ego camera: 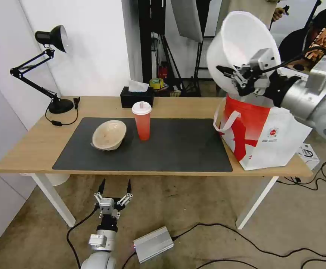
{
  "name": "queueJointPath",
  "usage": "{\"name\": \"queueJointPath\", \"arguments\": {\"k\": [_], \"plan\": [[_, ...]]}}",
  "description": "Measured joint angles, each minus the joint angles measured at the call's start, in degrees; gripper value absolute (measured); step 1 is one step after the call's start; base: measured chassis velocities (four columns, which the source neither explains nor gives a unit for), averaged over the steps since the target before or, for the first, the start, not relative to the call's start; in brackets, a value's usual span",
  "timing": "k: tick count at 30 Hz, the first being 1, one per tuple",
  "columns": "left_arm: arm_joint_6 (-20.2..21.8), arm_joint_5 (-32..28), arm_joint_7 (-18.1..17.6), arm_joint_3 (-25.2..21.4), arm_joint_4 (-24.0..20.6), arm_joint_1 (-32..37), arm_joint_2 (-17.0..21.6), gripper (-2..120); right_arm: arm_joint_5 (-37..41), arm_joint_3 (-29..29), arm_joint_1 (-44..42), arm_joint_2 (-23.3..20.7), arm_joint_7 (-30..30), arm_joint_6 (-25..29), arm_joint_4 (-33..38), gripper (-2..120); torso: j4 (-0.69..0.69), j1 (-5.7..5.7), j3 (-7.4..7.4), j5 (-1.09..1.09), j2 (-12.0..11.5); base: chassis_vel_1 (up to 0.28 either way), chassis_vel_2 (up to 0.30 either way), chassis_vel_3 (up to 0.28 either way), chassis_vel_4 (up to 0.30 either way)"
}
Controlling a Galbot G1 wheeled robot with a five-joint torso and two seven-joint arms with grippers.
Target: Pick up the trash from the table and place it into the takeout bag.
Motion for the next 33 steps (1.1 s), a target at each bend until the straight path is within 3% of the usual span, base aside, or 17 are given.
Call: {"name": "queueJointPath", "arguments": {"k": [7,10,33], "plan": [[0.0,-0.4,0.1,0.2,0.0,-0.1,0.7,100,-1.7,10.2,-9.7,-2.5,-1.1,0.0,-1.0,0,0.00,0.00,0.00,0.00,0.0,0.000,0.000,0.000,0.000],[0.0,-0.5,0.4,0.3,0.1,-0.1,1.1,100,-2.5,17.8,-17.2,-4.4,-1.9,0.8,-1.7,0,-0.01,0.00,0.00,0.01,0.0,0.000,0.000,0.000,0.000],[-0.6,-1.3,1.6,0.8,1.3,-1.2,1.9,100,-5.7,19.2,-18.1,-6.5,-3.7,2.6,-10.3,0,0.00,0.00,0.00,0.00,0.0,0.000,0.000,0.000,0.000]]}}
